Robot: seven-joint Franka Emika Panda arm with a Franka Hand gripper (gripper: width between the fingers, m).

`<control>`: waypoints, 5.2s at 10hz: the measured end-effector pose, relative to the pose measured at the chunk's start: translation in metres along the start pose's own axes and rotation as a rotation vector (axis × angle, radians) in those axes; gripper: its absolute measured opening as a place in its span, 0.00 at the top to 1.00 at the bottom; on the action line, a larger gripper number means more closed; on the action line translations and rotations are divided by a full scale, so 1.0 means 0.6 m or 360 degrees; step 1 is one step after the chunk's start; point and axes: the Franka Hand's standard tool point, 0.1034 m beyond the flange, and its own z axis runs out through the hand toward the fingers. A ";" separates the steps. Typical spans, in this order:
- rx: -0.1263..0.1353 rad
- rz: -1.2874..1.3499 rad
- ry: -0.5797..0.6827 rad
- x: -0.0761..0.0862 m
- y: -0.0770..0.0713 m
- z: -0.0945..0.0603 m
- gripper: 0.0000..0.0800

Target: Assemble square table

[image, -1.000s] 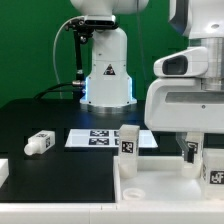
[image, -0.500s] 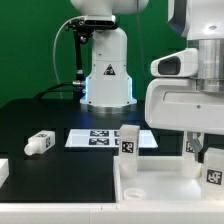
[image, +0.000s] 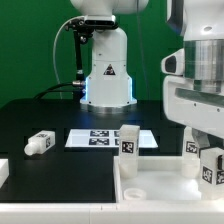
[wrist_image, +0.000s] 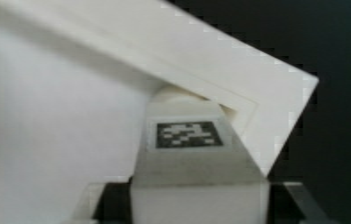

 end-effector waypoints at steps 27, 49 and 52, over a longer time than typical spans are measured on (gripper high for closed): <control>0.0099 -0.0197 -0.0043 0.114 -0.007 -0.106 0.19; -0.0058 -0.1255 -0.0148 0.343 0.249 -0.070 0.19; -0.0033 -0.1273 -0.0183 0.355 0.323 -0.067 0.19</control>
Offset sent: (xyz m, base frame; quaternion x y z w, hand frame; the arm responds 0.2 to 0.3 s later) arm 0.0188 -0.0026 0.0105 0.0068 -0.0166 0.2392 0.9708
